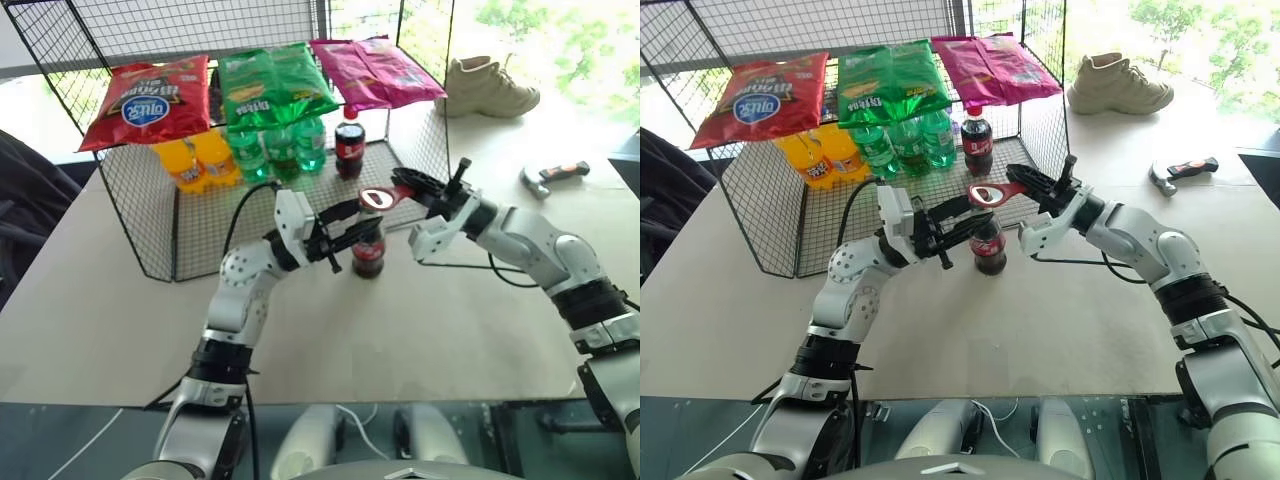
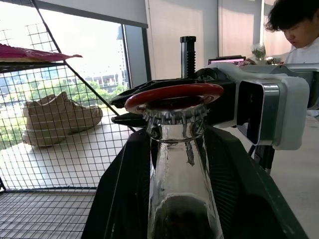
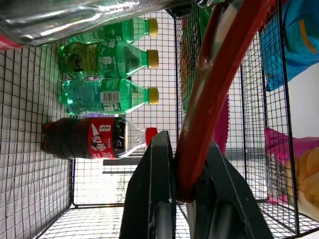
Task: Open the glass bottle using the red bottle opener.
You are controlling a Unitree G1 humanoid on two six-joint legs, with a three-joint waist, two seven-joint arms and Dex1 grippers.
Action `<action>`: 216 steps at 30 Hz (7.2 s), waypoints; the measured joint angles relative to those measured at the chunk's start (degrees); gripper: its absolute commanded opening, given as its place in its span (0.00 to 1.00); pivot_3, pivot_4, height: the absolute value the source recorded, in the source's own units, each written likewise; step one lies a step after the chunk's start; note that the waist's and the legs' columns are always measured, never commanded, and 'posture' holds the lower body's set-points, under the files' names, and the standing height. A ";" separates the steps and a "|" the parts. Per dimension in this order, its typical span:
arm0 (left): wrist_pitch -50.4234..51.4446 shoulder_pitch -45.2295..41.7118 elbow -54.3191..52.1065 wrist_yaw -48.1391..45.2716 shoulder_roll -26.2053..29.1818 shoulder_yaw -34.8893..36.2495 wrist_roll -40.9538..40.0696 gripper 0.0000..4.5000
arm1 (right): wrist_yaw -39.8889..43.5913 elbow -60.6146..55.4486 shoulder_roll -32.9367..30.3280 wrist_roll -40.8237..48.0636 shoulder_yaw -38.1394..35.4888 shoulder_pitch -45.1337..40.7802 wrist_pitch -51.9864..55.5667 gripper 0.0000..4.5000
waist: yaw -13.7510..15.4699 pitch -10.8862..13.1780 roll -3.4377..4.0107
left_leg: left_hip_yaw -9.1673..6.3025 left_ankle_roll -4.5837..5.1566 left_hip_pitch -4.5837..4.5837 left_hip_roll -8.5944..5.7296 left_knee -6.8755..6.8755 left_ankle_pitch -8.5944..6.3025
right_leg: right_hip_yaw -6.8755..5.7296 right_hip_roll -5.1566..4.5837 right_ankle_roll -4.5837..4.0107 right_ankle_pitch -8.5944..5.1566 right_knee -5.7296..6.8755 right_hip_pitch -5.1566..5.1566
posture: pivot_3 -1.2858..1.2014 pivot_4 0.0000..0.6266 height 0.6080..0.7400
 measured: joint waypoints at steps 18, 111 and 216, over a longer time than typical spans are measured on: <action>-1.51 -2.59 3.81 0.14 -1.83 -1.11 0.03 0.29 | -5.23 2.87 -2.01 -3.33 0.02 -1.17 -1.29 0.00 | 0.16 0.01 0.00 | -0.24 -0.02 -0.29 -0.10 0.01 0.02 | -0.22 -0.05 0.03 0.03 -0.20 -0.09 | 0.52 0.24 1.00; -1.74 -3.07 15.23 4.67 -2.49 -2.67 6.32 0.98 | -0.04 0.92 5.81 7.53 -1.17 4.86 3.94 0.00 | -1.55 -0.06 -0.01 | -0.02 -0.03 0.01 -0.04 -0.39 0.02 | 0.03 0.00 0.02 0.04 -0.19 -0.13 | 0.52 0.24 1.00; -4.57 -8.64 12.41 2.34 -7.81 -0.13 4.50 0.32 | -0.87 4.72 5.96 8.32 -1.27 3.54 3.79 0.00 | -1.54 -0.09 -0.02 | 0.16 -0.03 0.28 -0.04 -0.20 0.03 | 0.16 0.03 0.02 0.04 0.10 0.06 | 0.52 0.24 1.00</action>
